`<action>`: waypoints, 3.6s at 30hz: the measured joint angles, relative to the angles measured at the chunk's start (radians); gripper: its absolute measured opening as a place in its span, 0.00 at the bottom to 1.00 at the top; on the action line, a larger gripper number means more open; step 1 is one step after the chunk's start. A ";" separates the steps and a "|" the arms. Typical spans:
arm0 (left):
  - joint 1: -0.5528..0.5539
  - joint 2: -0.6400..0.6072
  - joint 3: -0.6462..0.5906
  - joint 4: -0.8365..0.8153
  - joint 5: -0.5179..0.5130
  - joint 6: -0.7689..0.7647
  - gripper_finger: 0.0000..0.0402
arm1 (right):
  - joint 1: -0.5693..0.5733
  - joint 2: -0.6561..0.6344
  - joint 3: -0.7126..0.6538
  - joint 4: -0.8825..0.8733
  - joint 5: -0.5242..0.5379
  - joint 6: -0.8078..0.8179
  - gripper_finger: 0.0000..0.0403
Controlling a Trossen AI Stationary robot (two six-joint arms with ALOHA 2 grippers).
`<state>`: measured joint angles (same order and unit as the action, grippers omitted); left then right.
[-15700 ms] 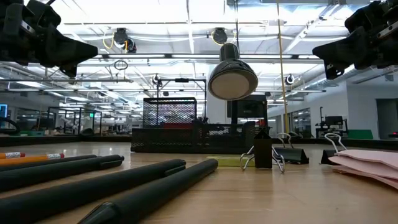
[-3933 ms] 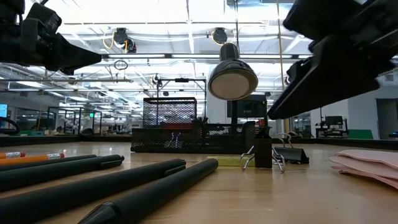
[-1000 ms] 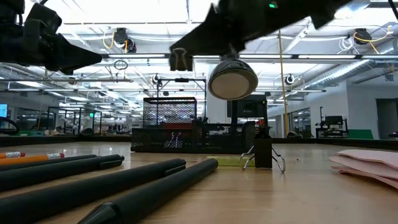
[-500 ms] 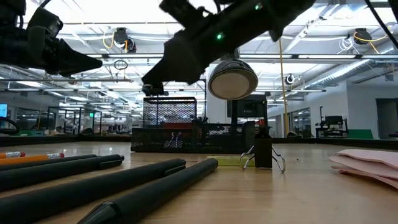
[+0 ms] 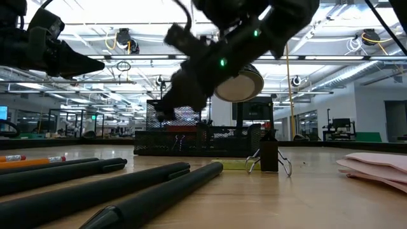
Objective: Pick and place office supplies into organizer
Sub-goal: Put the right binder clip into the desk organizer, then put the binder clip into the desk organizer
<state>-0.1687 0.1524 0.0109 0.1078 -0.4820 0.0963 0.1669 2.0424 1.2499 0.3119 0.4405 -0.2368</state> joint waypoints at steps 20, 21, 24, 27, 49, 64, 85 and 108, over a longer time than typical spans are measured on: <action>0.000 0.000 0.000 0.002 0.000 0.000 0.10 | -0.004 0.051 0.001 -0.020 0.080 0.063 0.00; 0.000 0.000 0.000 0.002 0.000 0.000 0.10 | -0.004 0.051 0.001 -0.025 0.080 0.068 0.01; 0.000 0.000 0.000 0.002 0.000 0.000 0.10 | -0.004 0.051 0.001 -0.029 0.080 0.080 0.04; 0.000 0.000 0.000 0.002 0.000 -0.004 0.10 | -0.003 0.051 0.001 -0.030 0.080 0.097 0.09; 0.000 0.000 0.000 -0.002 0.000 -0.021 0.10 | 0.093 -0.055 0.000 -0.032 0.088 -0.043 0.30; 0.000 0.000 0.000 -0.001 0.000 -0.028 0.10 | 0.290 -0.233 -0.098 -0.479 0.084 0.320 0.29; 0.000 0.000 0.000 0.000 0.007 -0.070 0.10 | 0.311 -0.295 -0.224 -0.392 0.053 0.323 0.28; 0.000 0.000 0.000 0.001 -0.017 -0.065 0.10 | 0.378 -0.329 -0.224 -0.331 -0.080 0.168 0.00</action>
<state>-0.1684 0.1524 0.0109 0.1085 -0.4988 0.0315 0.5446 1.7138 1.0264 -0.0193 0.3602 -0.0685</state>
